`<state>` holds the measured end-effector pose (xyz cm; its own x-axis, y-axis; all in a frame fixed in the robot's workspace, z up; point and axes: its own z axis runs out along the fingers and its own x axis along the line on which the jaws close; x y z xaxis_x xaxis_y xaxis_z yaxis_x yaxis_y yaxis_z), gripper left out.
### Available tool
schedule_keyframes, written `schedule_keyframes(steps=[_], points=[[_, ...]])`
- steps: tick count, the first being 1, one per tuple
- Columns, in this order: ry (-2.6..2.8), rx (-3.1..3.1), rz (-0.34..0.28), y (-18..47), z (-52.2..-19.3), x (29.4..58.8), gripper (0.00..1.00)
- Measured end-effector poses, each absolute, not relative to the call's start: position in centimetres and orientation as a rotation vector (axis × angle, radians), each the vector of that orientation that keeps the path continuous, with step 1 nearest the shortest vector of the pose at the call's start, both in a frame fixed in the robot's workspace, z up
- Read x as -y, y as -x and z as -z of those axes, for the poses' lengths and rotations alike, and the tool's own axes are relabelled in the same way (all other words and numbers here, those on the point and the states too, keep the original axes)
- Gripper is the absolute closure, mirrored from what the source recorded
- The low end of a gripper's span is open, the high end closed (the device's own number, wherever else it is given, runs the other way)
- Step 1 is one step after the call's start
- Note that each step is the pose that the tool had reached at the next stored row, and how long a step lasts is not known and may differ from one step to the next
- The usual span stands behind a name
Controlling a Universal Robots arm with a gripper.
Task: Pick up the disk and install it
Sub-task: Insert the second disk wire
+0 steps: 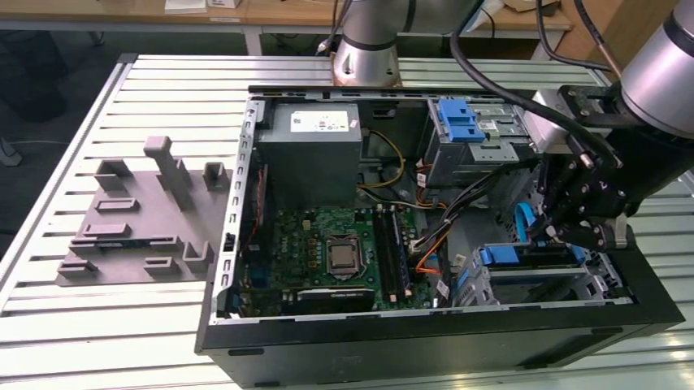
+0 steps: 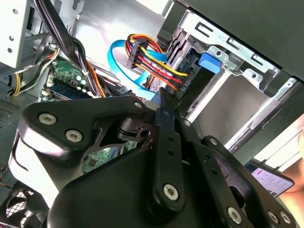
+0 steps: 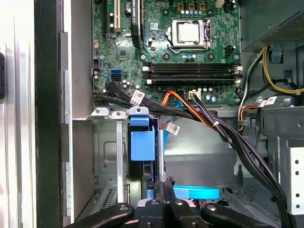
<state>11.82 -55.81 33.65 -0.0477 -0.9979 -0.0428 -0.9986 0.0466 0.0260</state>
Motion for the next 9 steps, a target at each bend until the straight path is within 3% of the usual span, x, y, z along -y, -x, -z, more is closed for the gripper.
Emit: schedule_keyframes(steps=[9], points=[[2.156, -2.261, -0.081, -11.90, -33.51, 55.81, 0.89]])
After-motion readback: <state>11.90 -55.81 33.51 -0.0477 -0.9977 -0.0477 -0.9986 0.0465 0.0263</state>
